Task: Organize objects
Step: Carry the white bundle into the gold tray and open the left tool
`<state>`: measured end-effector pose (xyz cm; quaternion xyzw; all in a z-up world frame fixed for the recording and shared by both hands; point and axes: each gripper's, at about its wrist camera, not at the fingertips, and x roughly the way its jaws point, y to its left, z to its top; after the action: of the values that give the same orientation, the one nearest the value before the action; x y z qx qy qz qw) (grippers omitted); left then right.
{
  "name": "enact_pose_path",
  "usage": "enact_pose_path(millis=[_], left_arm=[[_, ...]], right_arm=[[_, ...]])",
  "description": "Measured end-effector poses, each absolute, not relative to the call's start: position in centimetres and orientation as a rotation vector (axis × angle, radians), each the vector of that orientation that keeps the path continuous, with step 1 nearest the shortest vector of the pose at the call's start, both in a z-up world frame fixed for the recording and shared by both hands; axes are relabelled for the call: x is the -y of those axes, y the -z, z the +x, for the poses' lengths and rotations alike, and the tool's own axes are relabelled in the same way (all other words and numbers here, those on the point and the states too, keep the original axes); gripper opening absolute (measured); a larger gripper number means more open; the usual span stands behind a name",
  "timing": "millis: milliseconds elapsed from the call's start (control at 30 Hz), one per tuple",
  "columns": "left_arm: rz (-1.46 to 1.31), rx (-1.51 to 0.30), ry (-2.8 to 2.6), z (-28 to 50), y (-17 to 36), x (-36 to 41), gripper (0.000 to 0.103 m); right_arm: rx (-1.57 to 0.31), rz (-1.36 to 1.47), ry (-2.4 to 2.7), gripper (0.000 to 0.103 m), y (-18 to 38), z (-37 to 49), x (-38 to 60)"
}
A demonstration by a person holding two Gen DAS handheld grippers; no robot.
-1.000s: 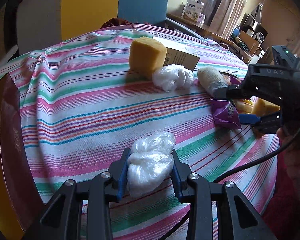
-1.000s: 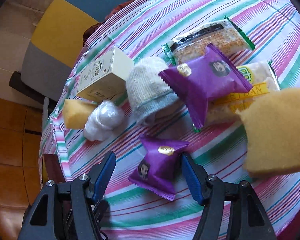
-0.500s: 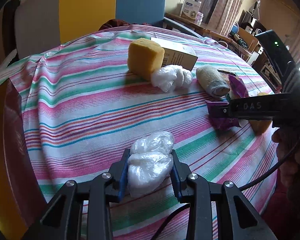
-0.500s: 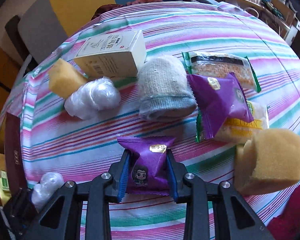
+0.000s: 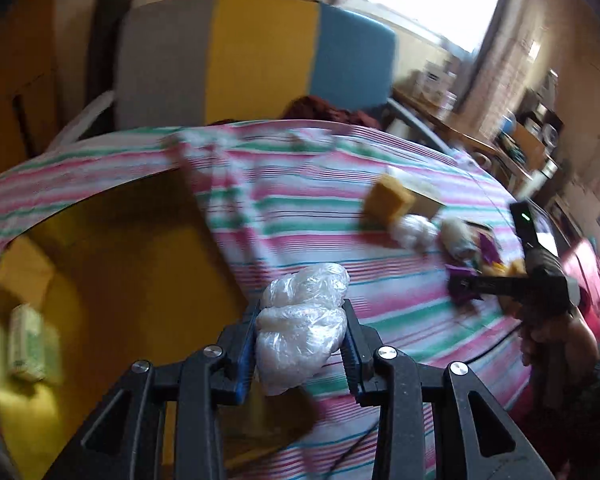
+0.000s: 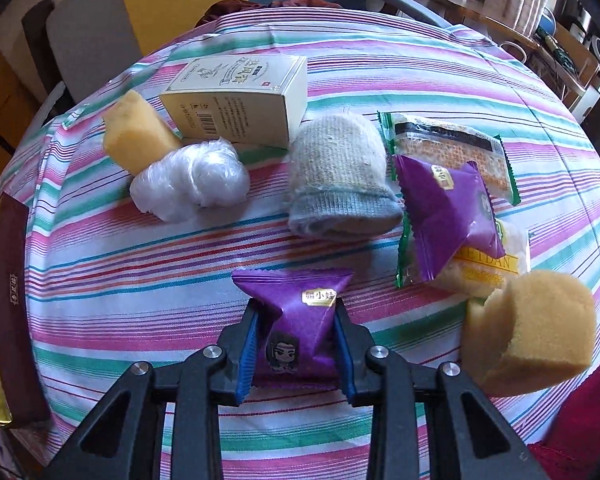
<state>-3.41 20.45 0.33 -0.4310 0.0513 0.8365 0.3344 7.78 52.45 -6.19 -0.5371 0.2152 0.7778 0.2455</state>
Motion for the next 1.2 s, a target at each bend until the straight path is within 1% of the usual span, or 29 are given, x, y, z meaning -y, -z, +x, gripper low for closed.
enact_pose_path(millis=[33, 233, 400, 567, 733, 833, 900, 1067, 1200], left_arm=[[-1.156, -0.112, -2.206, -4.3, -0.2, -18.8, 0.037], [-1.36, -0.031, -2.343, -8.4, 1.8, -9.8, 0.037], [-1.451, -0.055, -2.383, -8.2, 3.2, -5.4, 0.037], [-1.525, -0.081, -2.371, -7.8, 5.1, -4.0, 0.038], [-1.533, -0.116, -2.403, -8.1, 5.8, -4.1, 0.038], [-1.525, -0.155, -2.445, -8.2, 6.0, -4.1, 0.04], [-1.519, -0.144, -2.455, -8.2, 6.0, -3.9, 0.045], [-1.465, -0.164, -2.499, -7.7, 5.0, -3.5, 0.048], [-1.384, -0.114, -2.57, -6.9, 3.2, -2.2, 0.048]], right_arm=[[-0.584, -1.467, -2.121, 0.033, 6.5, 6.6, -52.2], [-0.568, -1.469, -2.121, 0.033, 6.6, 6.2, -51.9], [-0.557, -1.472, -2.12, 0.033, 6.6, 6.1, -51.8], [-0.55, -1.476, -2.124, 0.033, 6.5, 5.9, -51.7], [-0.544, -1.478, -2.125, 0.033, 6.5, 5.8, -51.7], [-0.541, -1.479, -2.125, 0.033, 6.5, 5.8, -51.8], [-0.536, -1.479, -2.126, 0.033, 6.5, 5.9, -51.6], [-0.525, -1.478, -2.128, 0.033, 6.5, 5.7, -51.5], [-0.522, -1.449, -2.146, 0.032, 5.9, 6.2, -50.9]])
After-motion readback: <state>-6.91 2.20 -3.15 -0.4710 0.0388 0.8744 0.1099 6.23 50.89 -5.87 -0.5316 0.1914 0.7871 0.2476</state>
